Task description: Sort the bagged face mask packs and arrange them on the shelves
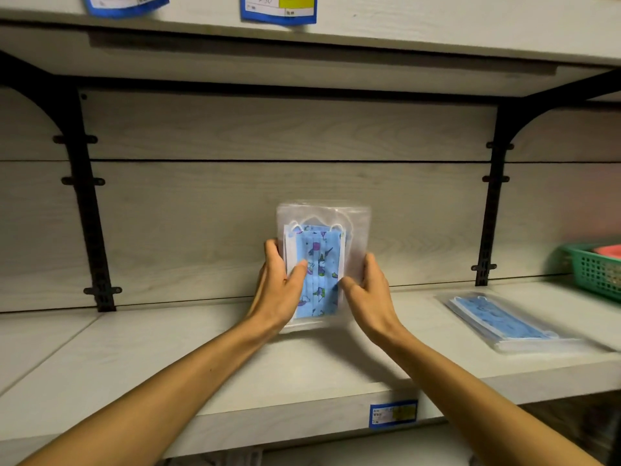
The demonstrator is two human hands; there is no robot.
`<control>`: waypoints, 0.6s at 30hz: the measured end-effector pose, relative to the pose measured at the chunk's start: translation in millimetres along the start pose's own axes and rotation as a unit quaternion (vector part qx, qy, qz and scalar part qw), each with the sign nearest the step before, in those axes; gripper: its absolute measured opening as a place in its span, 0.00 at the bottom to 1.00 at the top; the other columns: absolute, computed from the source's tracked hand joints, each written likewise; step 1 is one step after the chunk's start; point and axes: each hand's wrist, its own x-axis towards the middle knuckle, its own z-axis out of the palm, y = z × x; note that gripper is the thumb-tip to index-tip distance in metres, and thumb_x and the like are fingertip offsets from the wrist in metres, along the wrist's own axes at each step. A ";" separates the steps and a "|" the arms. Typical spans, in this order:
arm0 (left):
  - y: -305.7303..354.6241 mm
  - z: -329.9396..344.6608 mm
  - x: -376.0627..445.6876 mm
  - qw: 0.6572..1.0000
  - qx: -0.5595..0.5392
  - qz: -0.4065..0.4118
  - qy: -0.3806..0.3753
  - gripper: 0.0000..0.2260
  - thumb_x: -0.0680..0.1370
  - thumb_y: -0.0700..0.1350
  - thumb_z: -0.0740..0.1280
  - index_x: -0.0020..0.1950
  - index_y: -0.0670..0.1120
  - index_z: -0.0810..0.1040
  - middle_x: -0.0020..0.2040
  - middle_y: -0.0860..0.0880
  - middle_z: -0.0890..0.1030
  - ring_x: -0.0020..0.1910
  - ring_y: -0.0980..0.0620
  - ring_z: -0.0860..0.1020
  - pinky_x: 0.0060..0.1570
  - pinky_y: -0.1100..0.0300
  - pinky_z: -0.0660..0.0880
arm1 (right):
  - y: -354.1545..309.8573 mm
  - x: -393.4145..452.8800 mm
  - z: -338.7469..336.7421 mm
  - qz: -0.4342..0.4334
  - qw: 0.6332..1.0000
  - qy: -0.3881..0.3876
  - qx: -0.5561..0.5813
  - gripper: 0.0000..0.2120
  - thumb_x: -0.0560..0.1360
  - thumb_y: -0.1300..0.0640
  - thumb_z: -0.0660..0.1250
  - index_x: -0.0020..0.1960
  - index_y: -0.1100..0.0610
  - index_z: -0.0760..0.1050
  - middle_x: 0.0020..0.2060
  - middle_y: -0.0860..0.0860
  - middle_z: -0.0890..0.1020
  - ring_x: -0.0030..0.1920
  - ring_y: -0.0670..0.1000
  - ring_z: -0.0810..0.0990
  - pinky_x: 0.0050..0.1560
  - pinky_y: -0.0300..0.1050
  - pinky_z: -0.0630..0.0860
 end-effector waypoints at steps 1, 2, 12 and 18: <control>2.5 -0.8 2.0 1.000 -0.007 0.003 0.005 0.09 0.81 0.39 0.64 0.54 0.49 0.66 0.53 0.49 0.79 0.53 0.46 0.81 0.43 0.53 0.82 | -5.0 1.8 -1.6 -0.012 1.000 -0.002 0.001 0.13 0.72 0.62 0.65 0.51 0.46 0.71 0.45 0.35 0.82 0.44 0.36 0.81 0.39 0.30 0.76; 4.5 -1.5 4.0 1.000 -0.016 0.000 0.008 0.09 0.81 0.38 0.64 0.56 0.47 0.66 0.53 0.48 0.80 0.54 0.45 0.81 0.47 0.48 0.82 | -9.5 4.4 -3.1 -0.011 1.000 -0.006 0.008 0.15 0.71 0.60 0.66 0.54 0.45 0.71 0.47 0.36 0.83 0.46 0.37 0.82 0.41 0.31 0.77; -2.2 -21.9 8.2 0.987 -0.077 -0.142 0.026 0.12 0.80 0.37 0.66 0.62 0.42 0.69 0.57 0.44 0.79 0.54 0.48 0.80 0.43 0.62 0.79 | -5.1 -11.0 -25.4 0.240 0.952 -0.183 0.042 0.19 0.67 0.54 0.72 0.57 0.55 0.82 0.50 0.55 0.87 0.45 0.52 0.85 0.47 0.51 0.79; -12.1 -24.4 1.1 0.953 -0.020 -0.292 -0.079 0.16 0.79 0.47 0.71 0.63 0.41 0.72 0.56 0.42 0.84 0.54 0.44 0.84 0.60 0.47 0.79 | 8.9 -18.3 -10.0 0.319 0.934 -0.160 -0.019 0.15 0.72 0.61 0.70 0.58 0.63 0.77 0.48 0.58 0.86 0.43 0.56 0.84 0.39 0.47 0.78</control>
